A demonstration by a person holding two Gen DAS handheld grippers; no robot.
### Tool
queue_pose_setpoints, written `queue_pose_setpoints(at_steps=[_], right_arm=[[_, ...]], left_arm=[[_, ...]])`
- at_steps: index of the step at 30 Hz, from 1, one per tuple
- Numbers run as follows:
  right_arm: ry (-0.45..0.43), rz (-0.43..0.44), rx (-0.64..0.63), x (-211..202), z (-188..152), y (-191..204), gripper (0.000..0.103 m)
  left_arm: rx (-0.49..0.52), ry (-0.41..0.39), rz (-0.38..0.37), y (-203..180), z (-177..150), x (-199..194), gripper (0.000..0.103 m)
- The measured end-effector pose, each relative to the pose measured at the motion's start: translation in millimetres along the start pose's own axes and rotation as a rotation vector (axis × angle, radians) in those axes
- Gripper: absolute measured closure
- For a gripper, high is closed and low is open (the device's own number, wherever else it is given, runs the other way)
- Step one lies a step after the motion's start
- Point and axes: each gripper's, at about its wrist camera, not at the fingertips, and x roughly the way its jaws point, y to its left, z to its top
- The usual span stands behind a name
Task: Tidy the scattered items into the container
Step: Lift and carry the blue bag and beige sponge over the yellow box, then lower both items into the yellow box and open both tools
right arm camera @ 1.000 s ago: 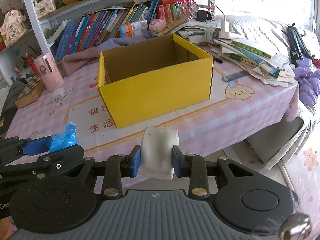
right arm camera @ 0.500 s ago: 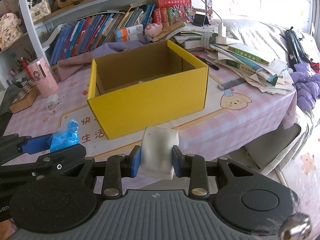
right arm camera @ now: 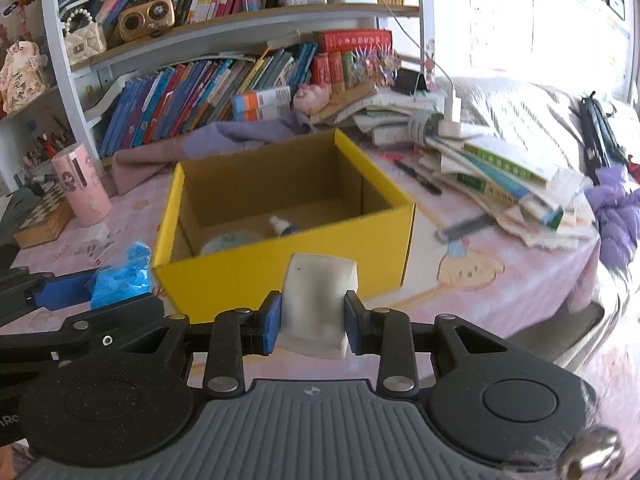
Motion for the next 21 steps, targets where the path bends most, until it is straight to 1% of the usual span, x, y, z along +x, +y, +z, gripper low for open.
queue_pose_setpoints(at_steps=[6,13,19,21], right_arm=[[-0.018,0.011,-0.02,22,23,-18,0.073],[-0.037,0.067,-0.075,54,59,-33,0.073],[-0.029,0.129,-0.14,87,87,-41,0.073],[-0.015,0.146,-0.163,102,95,-43,0.073]], left_arm=[[-0.002,-0.011,0.031,1,17,25,0.06],[-0.019,-0.025,0.096,3,38,56,0.06],[-0.004,0.01,0.164,7,53,90,0.06],[0.009,0.042,0.184,9,56,103,0.06]])
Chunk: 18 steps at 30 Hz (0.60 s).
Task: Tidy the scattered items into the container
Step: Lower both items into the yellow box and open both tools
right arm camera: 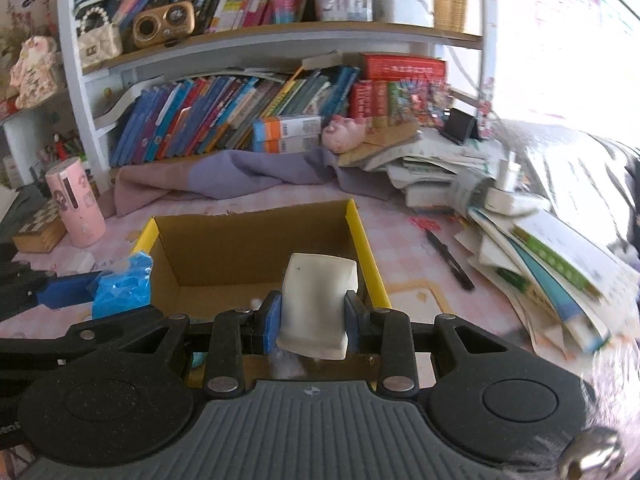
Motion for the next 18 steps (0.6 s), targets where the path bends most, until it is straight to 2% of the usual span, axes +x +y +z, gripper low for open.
queue_pose_setpoints(at_steps=[10,18], right_arm=[[0.13,0.094,-0.075,76,21,-12,0.072],[0.216,0.14,-0.14,114,26,-8,0.072]], left_arm=[[0.053,0.133,0.086,1,5,56,0.06],[0.06,0.222,0.112,4,2,86,0.06]])
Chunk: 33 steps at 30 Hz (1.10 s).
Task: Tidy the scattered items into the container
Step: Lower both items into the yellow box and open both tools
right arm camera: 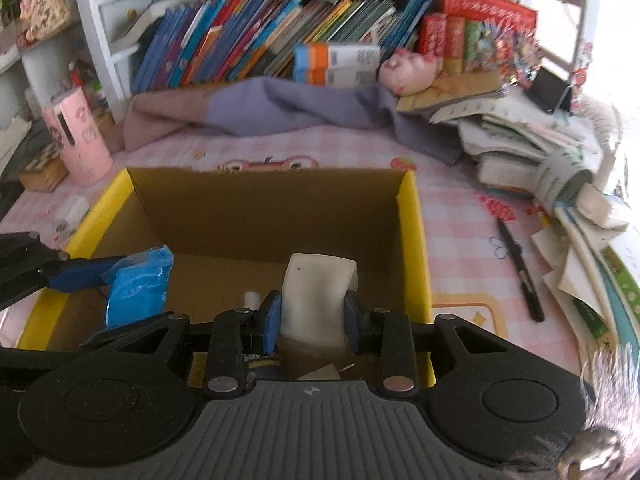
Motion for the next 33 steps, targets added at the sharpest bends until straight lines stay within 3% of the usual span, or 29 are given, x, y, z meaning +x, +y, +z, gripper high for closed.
queue_pose_setpoints(at_steps=[20,22,30,33], right_arm=[[0.073,0.06,-0.122,23,4,16,0.071],[0.075,0.063,-0.122,23,3,16,0.071],[0.031,0.072,-0.109,14,4,13,0.061],[0.004,0.076,-0.09,7,4,11,0.058]], left_arm=[[-0.002,0.074,0.034,-4,1,11,0.056],[-0.001,0.075,0.041,-5,1,11,0.052],[0.004,0.053,0.085,-10,3,5,0.018],[-0.004,0.022,0.104,-11,3,-2,0.016]])
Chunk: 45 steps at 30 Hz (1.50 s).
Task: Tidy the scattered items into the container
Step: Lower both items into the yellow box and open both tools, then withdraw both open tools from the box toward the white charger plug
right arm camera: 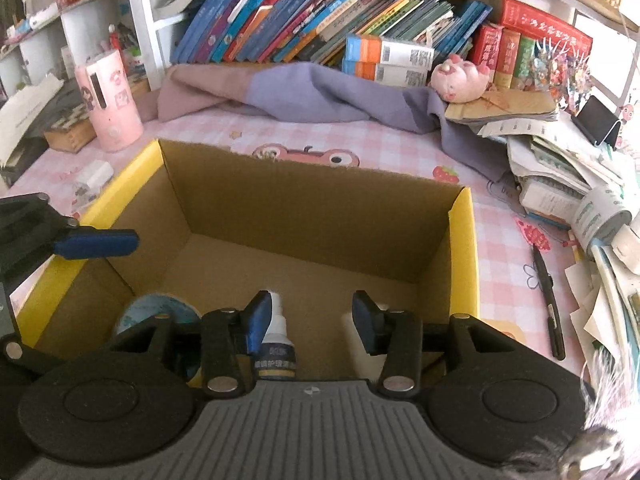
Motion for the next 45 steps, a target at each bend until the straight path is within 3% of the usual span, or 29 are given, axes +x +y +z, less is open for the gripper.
queue_pose_setpoints(at_steps=[6,19,27,45], right_arm=[[-0.057,-0.009,0.046,-16,-2,-3,0.055],[-0.147,-0.053,0.105,-53,-14,1,0.053],[-0.227,-0.103,0.134,-80,-28,14,0.052],[-0.257,-0.225,0.176,-113,-58,54,0.052]], left_arm=[[-0.051,-0.08,0.026,2,1,-19,0.006],[-0.111,-0.167,0.044,4,-8,-56,0.005],[-0.202,-0.254,0.048,15,-22,-85,0.005],[-0.233,-0.256,-0.037,37,-66,-107,0.004]])
